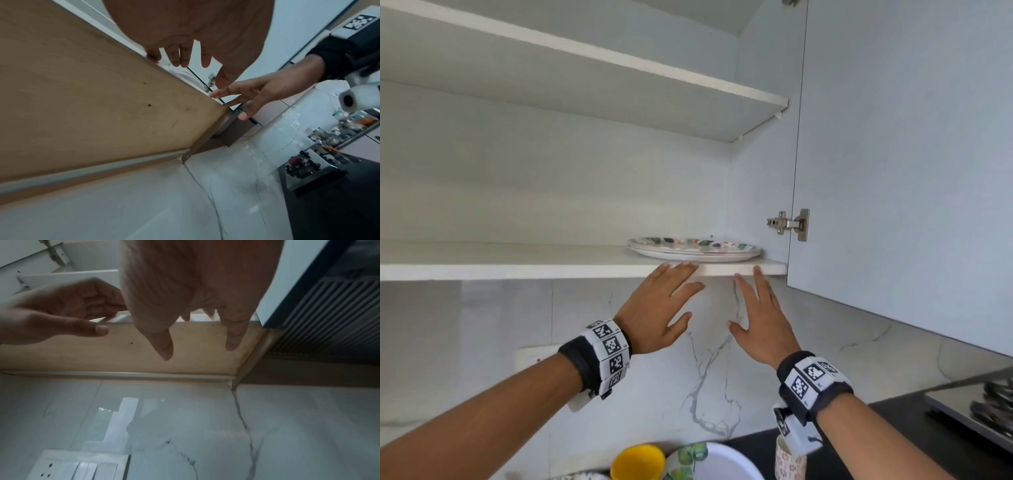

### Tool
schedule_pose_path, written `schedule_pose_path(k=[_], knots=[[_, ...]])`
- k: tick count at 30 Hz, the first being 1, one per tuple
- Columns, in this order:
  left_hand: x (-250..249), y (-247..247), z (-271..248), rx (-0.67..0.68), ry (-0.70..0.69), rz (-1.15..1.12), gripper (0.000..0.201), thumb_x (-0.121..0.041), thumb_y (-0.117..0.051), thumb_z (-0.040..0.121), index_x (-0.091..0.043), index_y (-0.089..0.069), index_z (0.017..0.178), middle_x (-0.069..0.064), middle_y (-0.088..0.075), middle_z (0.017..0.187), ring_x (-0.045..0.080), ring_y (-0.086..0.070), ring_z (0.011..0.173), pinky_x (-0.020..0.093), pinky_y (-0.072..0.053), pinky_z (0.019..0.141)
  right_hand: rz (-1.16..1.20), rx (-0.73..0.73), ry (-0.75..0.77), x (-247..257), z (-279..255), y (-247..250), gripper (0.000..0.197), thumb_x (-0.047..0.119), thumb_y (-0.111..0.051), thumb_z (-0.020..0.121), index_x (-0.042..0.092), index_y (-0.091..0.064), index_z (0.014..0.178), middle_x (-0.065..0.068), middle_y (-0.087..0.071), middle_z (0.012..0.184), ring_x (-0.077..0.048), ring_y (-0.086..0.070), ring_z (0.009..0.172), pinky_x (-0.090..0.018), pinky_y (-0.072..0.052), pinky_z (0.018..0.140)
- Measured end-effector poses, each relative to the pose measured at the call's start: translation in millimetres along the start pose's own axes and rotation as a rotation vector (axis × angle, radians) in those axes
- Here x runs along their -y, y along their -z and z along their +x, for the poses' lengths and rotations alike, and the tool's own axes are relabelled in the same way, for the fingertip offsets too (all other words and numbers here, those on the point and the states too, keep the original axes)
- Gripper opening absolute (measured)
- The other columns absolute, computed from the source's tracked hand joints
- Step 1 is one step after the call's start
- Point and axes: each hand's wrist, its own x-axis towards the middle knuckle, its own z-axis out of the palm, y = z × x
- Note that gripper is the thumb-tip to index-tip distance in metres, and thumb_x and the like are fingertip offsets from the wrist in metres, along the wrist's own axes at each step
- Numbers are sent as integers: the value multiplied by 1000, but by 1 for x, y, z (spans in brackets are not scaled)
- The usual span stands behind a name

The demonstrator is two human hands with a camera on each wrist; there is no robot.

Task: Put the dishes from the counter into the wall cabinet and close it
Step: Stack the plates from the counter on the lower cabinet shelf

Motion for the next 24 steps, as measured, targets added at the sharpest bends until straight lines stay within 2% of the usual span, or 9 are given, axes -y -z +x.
schedule_pose_path(k=[3, 6, 8, 10, 12, 15, 17, 21, 24], knots=[[-16, -26, -37, 75, 32, -85, 47, -33, -52, 93, -17, -48, 137, 9, -37, 154, 24, -31, 144, 40, -23, 119, -35, 151, -22, -8, -36, -24, 61, 41, -59, 91, 38, -31, 145, 8, 4, 163, -17, -5, 149, -39, -43, 104], [-34, -59, -94, 223, 121, -184, 48, -38, -51, 92, -19, -51, 136, 8, -42, 151, 23, -36, 141, 35, -28, 115, -53, 317, -72, -21, -81, -61, 54, 44, -58, 90, 40, -38, 139, 9, -12, 160, -17, -21, 142, -38, -43, 98], [-45, -79, -136, 341, 191, -226, 50, -44, -49, 88, -21, -54, 132, 8, -48, 147, 25, -44, 137, 39, -39, 109, -48, 428, -109, -30, -111, -89, 48, 44, -58, 88, 39, -43, 134, 9, -22, 155, -18, -28, 138, -40, -42, 100], [-56, -95, -182, 482, 319, -282, 55, -50, -47, 84, -24, -55, 132, 6, -47, 147, 25, -43, 138, 43, -44, 106, -56, 540, -136, -38, -143, -119, 44, 46, -59, 87, 37, -49, 129, 9, -35, 143, -19, -37, 131, -40, -44, 97], [-67, -108, -226, 672, 464, -331, 59, -53, -48, 84, -28, -50, 137, 2, -40, 152, 22, -35, 141, 41, -38, 109, -78, 658, -159, -44, -173, -145, 40, 47, -57, 86, 38, -53, 125, 10, -43, 132, -17, -41, 127, -39, -45, 94], [-82, -124, -284, 901, 576, -311, 65, -55, -55, 86, -32, -38, 144, -4, -31, 156, 21, -29, 143, 39, -29, 115, -106, 802, -178, -50, -208, -180, 35, 43, -56, 86, 38, -56, 121, 9, -46, 129, -17, -43, 124, -39, -45, 91], [-89, -130, -314, 1040, 632, -299, 67, -58, -54, 87, -33, -34, 147, -5, -30, 156, 20, -28, 144, 39, -24, 117, -100, 861, -199, -53, -223, -201, 33, 42, -56, 87, 37, -56, 120, 8, -47, 127, -19, -43, 123, -40, -44, 91], [-97, -138, -350, 1167, 719, -340, 63, -60, -57, 84, -36, -40, 140, -6, -39, 149, 20, -40, 134, 41, -34, 110, -55, 885, -232, -58, -238, -235, 37, 40, -59, 88, 33, -56, 124, 4, -48, 128, -20, -44, 123, -39, -44, 97], [-100, -148, -365, 1275, 732, -358, 72, -60, -60, 79, -34, -36, 142, -5, -37, 150, 21, -39, 134, 42, -36, 108, -30, 878, -240, -63, -241, -262, 39, 37, -61, 89, 30, -55, 126, 2, -47, 130, -21, -44, 124, -39, -44, 97]])
